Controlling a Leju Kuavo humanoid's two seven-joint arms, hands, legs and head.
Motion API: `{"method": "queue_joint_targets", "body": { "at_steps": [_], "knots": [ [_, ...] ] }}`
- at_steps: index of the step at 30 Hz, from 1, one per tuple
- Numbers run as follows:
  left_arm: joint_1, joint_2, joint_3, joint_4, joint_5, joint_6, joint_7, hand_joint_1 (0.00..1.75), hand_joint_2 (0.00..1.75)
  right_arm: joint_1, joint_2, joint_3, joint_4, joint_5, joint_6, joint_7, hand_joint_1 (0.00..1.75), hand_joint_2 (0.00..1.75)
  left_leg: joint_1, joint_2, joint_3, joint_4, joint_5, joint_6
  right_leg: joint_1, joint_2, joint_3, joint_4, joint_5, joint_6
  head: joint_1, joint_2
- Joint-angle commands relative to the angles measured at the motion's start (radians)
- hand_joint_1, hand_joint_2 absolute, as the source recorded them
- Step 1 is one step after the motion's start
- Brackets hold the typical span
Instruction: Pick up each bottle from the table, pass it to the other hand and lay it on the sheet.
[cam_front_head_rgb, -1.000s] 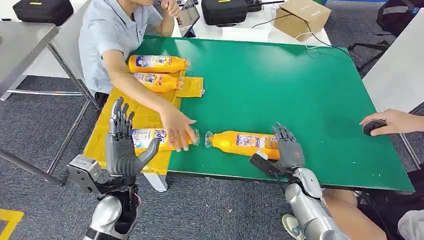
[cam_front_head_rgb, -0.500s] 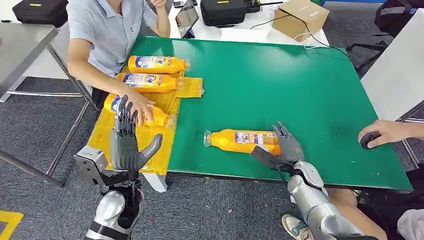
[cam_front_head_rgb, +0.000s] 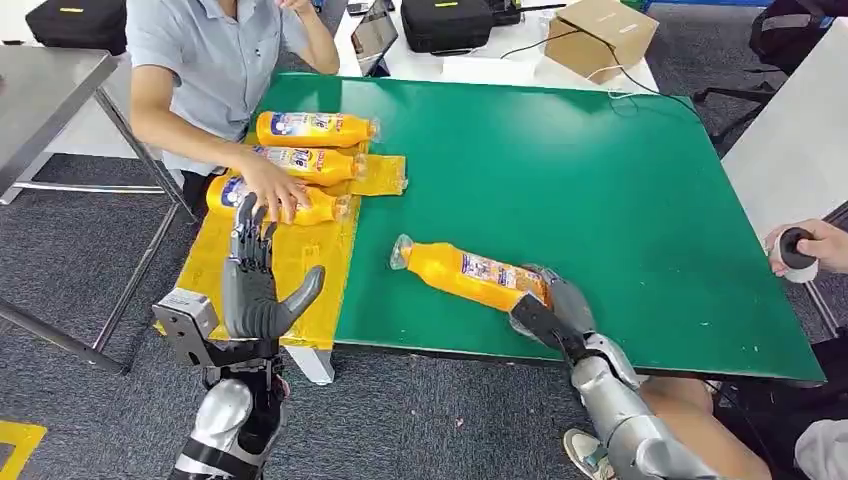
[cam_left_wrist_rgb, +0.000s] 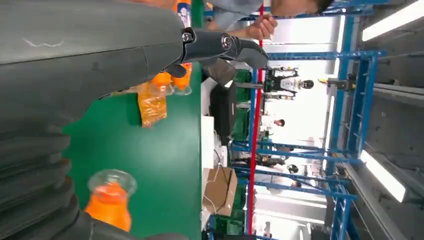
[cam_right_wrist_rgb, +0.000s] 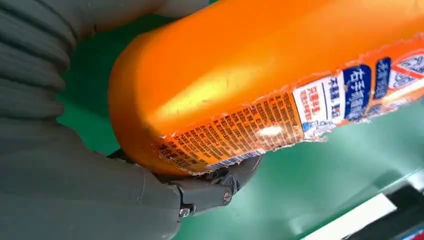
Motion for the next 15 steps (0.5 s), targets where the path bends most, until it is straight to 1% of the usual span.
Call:
{"method": "queue_joint_targets", "body": {
  "at_steps": [1,2,4,5,6,7,8,9,11,13,14,15],
  "knots": [
    [0.013,0.000,0.033,0.050,0.075,-0.042,0.014,0.00,1.75,0.061,0.056,-0.119,-0.089,-0.112,0.021,-0.069,1.75,1.75,0.000,0.000,0.003,-0.001,-0.001,-0.001,0.000,-0.002,0.004,-0.001,-0.001,-0.001,0.000,0.000],
    [0.031,-0.007,0.057,0.051,0.126,-0.064,0.023,0.00,1.75,0.090,0.072,-0.129,-0.151,-0.155,0.022,-0.086,1.75,1.75,0.000,0.000,0.003,-0.002,-0.001,-0.001,0.000,-0.001,0.003,-0.002,-0.001,-0.001,0.000,0.000],
    [0.053,-0.012,0.088,0.057,0.144,-0.063,0.035,0.00,1.75,0.148,0.102,-0.148,-0.282,-0.238,0.027,-0.088,1.75,1.75,0.000,0.001,0.004,-0.002,-0.001,-0.001,0.000,0.000,0.004,-0.002,-0.001,-0.002,0.000,0.000],
    [0.072,-0.015,0.100,0.053,0.146,-0.072,0.038,0.00,1.75,0.194,0.127,-0.157,-0.387,-0.306,0.033,-0.076,1.75,1.75,0.000,0.001,0.002,-0.001,-0.001,-0.001,0.000,0.000,0.002,-0.001,-0.001,-0.001,0.000,0.000],
    [0.090,-0.016,0.099,0.046,0.147,-0.094,0.046,0.00,1.75,0.229,0.147,-0.162,-0.465,-0.358,0.034,-0.066,1.75,1.75,0.000,0.002,0.004,-0.002,-0.002,-0.001,0.000,0.001,0.004,-0.001,-0.002,-0.002,0.000,0.000],
    [0.112,-0.017,0.087,0.037,0.147,-0.130,0.054,0.00,1.75,0.268,0.170,-0.163,-0.556,-0.410,0.019,-0.062,1.75,1.75,0.000,0.001,0.002,-0.001,-0.001,-0.001,0.000,0.001,0.002,-0.001,-0.001,-0.002,0.000,0.000],
    [0.131,-0.019,0.071,0.027,0.138,-0.157,0.054,0.00,1.75,0.295,0.184,-0.154,-0.614,-0.443,0.015,-0.059,1.75,1.75,0.000,0.001,-0.001,-0.001,-0.001,-0.001,0.000,0.001,0.000,-0.001,-0.001,-0.001,0.000,0.000],
    [0.149,-0.018,0.049,0.020,0.121,-0.186,0.054,0.00,1.75,0.319,0.196,-0.140,-0.664,-0.475,0.016,-0.055,1.75,1.75,0.000,0.001,0.002,-0.001,-0.003,-0.001,0.000,0.000,0.002,-0.001,-0.003,-0.002,0.000,0.000],
    [0.176,-0.008,-0.020,0.015,0.064,-0.246,0.052,0.00,1.75,0.356,0.201,-0.070,-0.731,-0.492,0.019,-0.046,1.75,1.75,0.000,0.000,-0.001,-0.001,-0.002,-0.001,0.000,0.000,0.000,0.000,-0.002,-0.001,0.000,0.000],
    [0.187,-0.009,-0.071,0.024,0.021,-0.255,0.043,0.00,1.75,0.378,0.205,0.014,-0.770,-0.475,0.032,-0.066,1.75,1.75,0.000,0.000,-0.001,0.000,-0.003,-0.001,0.000,0.000,0.000,0.000,-0.003,-0.002,0.000,0.000],
    [0.187,-0.009,-0.074,0.025,0.019,-0.255,0.042,0.00,1.75,0.380,0.206,0.024,-0.774,-0.473,0.028,-0.068,1.75,1.75,0.000,0.000,-0.003,-0.001,-0.002,-0.001,0.000,-0.001,-0.002,0.000,-0.002,-0.001,0.000,0.000],
    [0.183,-0.009,-0.089,0.030,0.022,-0.263,0.044,0.00,1.75,0.385,0.204,0.066,-0.788,-0.458,0.026,-0.080,1.75,1.75,0.000,0.000,-0.001,-0.001,-0.003,-0.001,0.000,-0.001,0.000,0.000,-0.003,-0.002,0.000,0.000]
  ]
}}
